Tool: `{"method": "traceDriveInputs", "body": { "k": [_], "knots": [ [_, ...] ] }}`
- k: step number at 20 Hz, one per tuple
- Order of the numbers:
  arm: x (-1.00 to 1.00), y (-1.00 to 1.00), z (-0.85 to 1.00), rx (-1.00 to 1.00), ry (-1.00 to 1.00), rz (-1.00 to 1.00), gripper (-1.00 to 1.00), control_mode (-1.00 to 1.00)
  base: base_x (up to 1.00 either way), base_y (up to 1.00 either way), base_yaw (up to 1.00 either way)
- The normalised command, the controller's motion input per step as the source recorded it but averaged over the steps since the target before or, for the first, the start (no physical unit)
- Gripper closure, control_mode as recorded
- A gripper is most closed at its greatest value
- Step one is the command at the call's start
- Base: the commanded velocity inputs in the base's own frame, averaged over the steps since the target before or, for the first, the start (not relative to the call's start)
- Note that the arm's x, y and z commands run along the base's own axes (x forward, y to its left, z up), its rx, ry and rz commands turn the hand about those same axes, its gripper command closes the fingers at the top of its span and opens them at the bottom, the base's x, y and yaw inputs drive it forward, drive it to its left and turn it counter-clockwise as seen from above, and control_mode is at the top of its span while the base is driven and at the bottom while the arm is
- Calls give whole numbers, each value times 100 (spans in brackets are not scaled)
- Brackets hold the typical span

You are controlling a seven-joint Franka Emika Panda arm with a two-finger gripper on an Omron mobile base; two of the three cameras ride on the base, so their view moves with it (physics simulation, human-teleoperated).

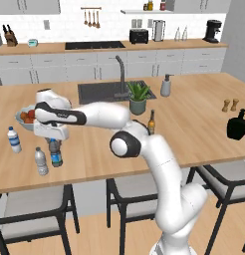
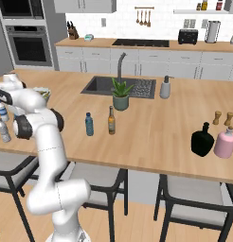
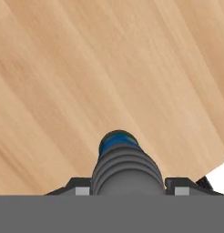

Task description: Move the plastic bottles in the middle to the plastics group, and the glass bottles in the middle to the glass group.

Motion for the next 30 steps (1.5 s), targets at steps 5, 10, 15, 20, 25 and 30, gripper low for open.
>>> {"method": "traceDriveInputs", "body": {
  "k": [5, 10, 15, 20, 25, 30],
  "knots": [
    [-5, -12, -52, -3, 0, -11, 100, -100, 0, 0, 0],
    [-14, -35, -48, 0, -1, -8, 100, -100, 0, 0, 0],
    [-36, -46, -52, 0, -13, -3, 100, -100, 0, 0, 0],
    [-52, -42, -54, 4, -30, 0, 100, -100, 0, 0, 0],
    [-19, -54, -50, 15, -25, 0, 100, -100, 0, 0, 0],
    [-7, -46, -42, 17, -13, -1, 100, -100, 0, 0, 0]
  ]
}}
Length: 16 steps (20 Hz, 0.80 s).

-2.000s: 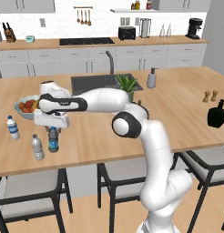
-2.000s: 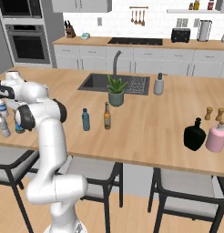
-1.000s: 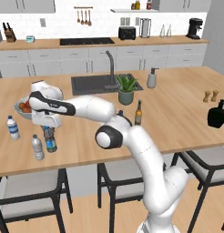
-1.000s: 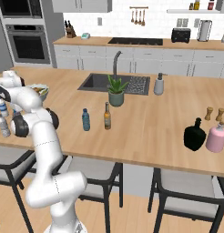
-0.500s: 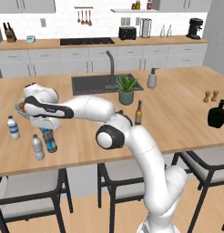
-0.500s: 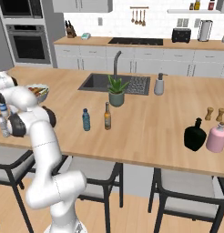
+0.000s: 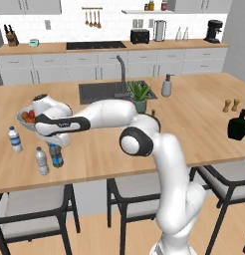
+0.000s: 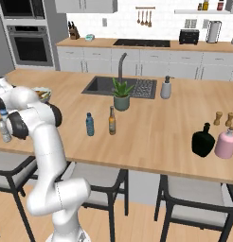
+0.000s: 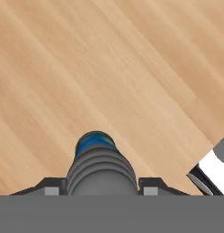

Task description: Move the plastic bottles in the middle to the plastics group, and the glass bottles in the middle to the glass group.

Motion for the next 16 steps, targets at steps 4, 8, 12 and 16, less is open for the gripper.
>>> {"method": "traceDriveInputs", "body": {
  "k": [4, 8, 12, 16],
  "knots": [
    [16, -15, -24, 11, -1, -1, 100, -100, 0, 0, 0],
    [24, 0, -14, 3, 0, 0, 100, -100, 0, 0, 0],
    [19, 0, -7, 0, 0, 0, -100, -100, 0, 0, 0],
    [13, 0, -1, 0, 0, 0, -100, -100, 0, 0, 0]
  ]
}}
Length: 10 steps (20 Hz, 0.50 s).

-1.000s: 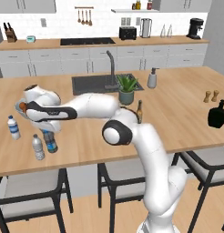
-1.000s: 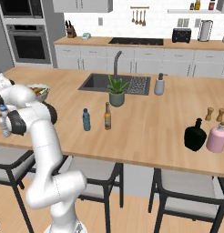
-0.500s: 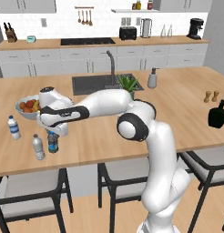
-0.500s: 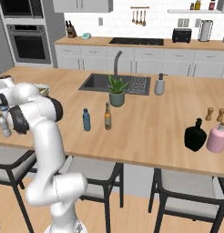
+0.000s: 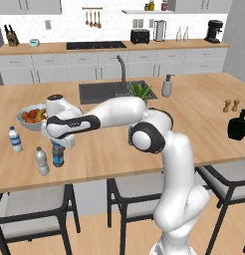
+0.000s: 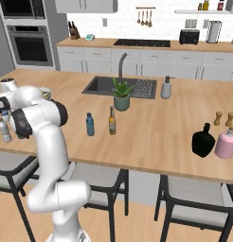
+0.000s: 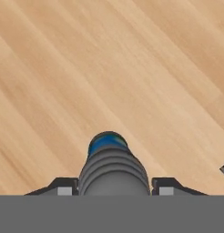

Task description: Move the plastic bottles in the middle to the plastics group, and the glass bottles in the middle to the glass group.

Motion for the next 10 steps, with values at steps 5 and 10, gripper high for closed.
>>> {"method": "traceDriveInputs", "body": {
  "k": [5, 10],
  "knots": [
    [1, -2, 18, 0, 5, 0, -100, -100, 0, 0, 0],
    [0, -3, 40, 5, 8, 0, -100, -100, 0, 0, 0]
  ]
}}
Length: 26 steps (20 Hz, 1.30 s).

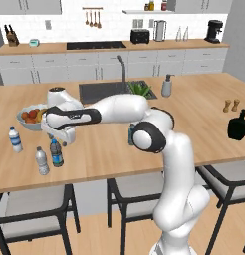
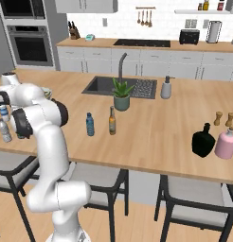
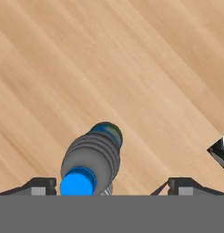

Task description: Move the plastic bottles in the middle to the plastics group, and the glass bottles in the middle to the glass group.

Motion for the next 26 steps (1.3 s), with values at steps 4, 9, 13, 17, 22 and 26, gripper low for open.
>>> {"method": "traceDriveInputs", "body": {
  "k": [4, 9, 13, 17, 22, 26],
  "knots": [
    [-3, -32, 53, 6, 10, 0, -100, -100, 0, 0, 0],
    [-9, -73, 18, 0, 0, 0, -100, -100, 0, 0, 0],
    [-13, -100, 0, 0, 0, 0, -100, -100, 0, 0, 0],
    [0, -98, 0, -2, 0, 9, -100, -100, 0, 0, 0],
    [0, -99, -1, 0, -5, 10, -100, -100, 0, 0, 0],
    [8, -84, -2, 0, -8, 6, -100, -100, 0, 0, 0]
  ]
}}
